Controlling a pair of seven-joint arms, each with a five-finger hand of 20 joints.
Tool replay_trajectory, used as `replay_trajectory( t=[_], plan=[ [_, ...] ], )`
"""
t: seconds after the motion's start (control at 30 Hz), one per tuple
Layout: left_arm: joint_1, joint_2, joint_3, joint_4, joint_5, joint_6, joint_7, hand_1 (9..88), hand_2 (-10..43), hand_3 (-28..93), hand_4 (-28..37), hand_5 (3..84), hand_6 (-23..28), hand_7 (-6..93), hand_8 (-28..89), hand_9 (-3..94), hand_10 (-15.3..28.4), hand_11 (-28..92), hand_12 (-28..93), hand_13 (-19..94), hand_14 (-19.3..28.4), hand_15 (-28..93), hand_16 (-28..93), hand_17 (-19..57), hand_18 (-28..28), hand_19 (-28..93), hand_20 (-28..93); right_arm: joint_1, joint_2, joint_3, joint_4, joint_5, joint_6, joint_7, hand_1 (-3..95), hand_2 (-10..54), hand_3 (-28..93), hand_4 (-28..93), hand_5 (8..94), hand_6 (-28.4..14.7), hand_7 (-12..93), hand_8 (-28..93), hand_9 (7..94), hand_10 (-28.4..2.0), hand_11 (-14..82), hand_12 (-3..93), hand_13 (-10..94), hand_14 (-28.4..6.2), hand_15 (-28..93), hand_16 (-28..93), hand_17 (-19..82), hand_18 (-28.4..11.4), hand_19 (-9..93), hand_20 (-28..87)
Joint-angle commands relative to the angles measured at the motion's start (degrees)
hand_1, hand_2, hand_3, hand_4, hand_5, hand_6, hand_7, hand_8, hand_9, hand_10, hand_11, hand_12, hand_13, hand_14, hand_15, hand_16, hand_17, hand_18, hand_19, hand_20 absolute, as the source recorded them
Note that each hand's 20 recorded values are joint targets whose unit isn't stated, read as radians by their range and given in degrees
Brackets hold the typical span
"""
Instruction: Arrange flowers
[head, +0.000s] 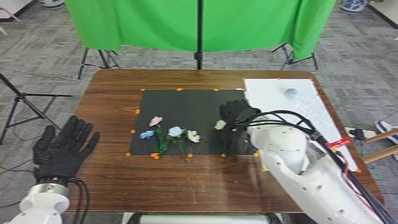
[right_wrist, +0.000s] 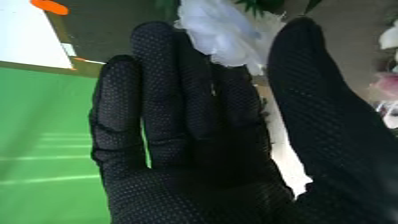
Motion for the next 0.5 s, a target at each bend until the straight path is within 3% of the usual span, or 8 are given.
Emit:
replay_trajectory(
  t=[0.03, 0.27, 0.4, 0.43, 0.5],
  plan=[
    [0.9, -0.07, 0.03, -0.24, 0.06, 1.35, 0.19, 29.6, 13.6, 73, -28.3, 48.4, 9.2, 16.5, -9, 40.9, 15.4, 26, 15, 30, 15.1, 43, -5, -4.5, 15.3, 37, 20, -1.6, 0.6, 2.9, -3.3, 3.2, 1.0, 2.8, 49.7, -9.5, 73, -28, 59.7, -4.1, 19, -12, 62.8, -17.3, 19.0, 18.5, 61, -13.3, 47, 21, 30, -23.9, 80, 35],
    [0.4, -0.26, 0.1, -0.04, 0.13, 0.88, 0.18, 29.7, 13.0, 74, -28.3, 48.3, 9.2, 16.7, -9, 40.2, 15.1, 26, 14, 28, 14.9, 43, -5, -4.5, 15.1, 37, 20, -1.7, 0.1, 6.1, -5.9, 8.9, -4.0, 5.3, 48.2, -9.5, 74, -28, 53.3, -5.1, 16, -12, 57.8, -18.7, 17.1, 17.7, 57, -14.8, 48, 20, 28, -24.6, 81, 34],
    [0.5, -0.28, 0.19, -0.12, 0.28, 0.61, 0.27, 29.9, 12.6, 74, -28.2, 48.0, 9.3, 16.6, -9, 39.8, 15.1, 26, 15, 28, 14.9, 43, -5, -4.6, 15.1, 37, 20, -0.3, 0.2, 8.7, -4.4, 11.3, 2.5, 10.2, 46.3, -9.5, 74, -28, 49.7, -6.3, 14, -11, 54.7, -19.7, 16.3, 17.6, 54, -15.9, 48, 19, 28, -24.9, 80, 33],
    [0.5, -0.36, 0.17, 0.01, 0.47, 0.11, 0.18, 29.9, 12.6, 74, -28.2, 48.0, 9.3, 16.6, -9, 39.8, 15.1, 26, 15, 28, 14.9, 43, -5, -4.6, 15.1, 37, 20, 0.8, 0.2, 8.9, -2.8, 13.3, 4.5, 12.2, 46.0, -9.5, 74, -28, 49.3, -6.5, 14, -10, 53.0, -20.2, 15.9, 17.5, 51, -16.8, 46, 18, 28, -24.6, 77, 32],
    [0.8, -0.46, 0.2, 0.68, 2.1, -3.5, 0.0, 29.9, 12.6, 74, -28.3, 48.0, 9.3, 16.6, -9, 39.7, 15.0, 26, 14, 28, 14.9, 43, -5, -4.7, 15.1, 37, 20, 3.2, -0.7, 10.3, 1.6, 14.4, 6.4, 13.8, 45.5, -9.5, 75, -28, 48.7, -7.0, 14, -10, 48.6, -21.4, 14.9, 17.0, 45, -18.8, 43, 15, 28, -24.4, 73, 27]
  ],
)
